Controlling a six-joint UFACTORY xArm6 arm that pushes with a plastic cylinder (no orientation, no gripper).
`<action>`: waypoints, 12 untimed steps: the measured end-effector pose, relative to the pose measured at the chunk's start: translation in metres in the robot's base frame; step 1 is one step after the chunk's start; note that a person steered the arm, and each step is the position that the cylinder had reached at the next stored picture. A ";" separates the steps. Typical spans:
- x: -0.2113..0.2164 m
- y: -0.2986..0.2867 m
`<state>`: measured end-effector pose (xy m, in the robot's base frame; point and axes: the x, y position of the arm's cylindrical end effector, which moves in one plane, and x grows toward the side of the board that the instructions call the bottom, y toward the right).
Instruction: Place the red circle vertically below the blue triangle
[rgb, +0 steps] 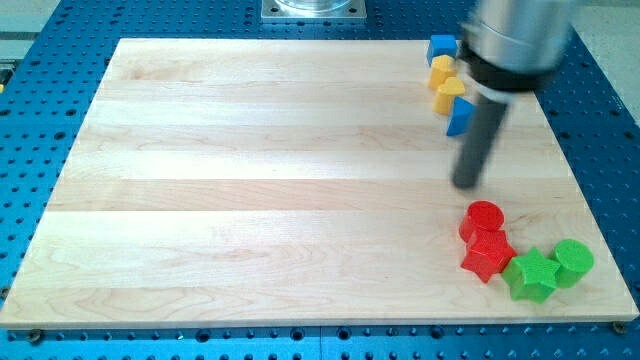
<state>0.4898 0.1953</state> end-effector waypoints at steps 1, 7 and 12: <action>0.072 0.063; 0.027 -0.043; -0.014 -0.017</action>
<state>0.4761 0.1781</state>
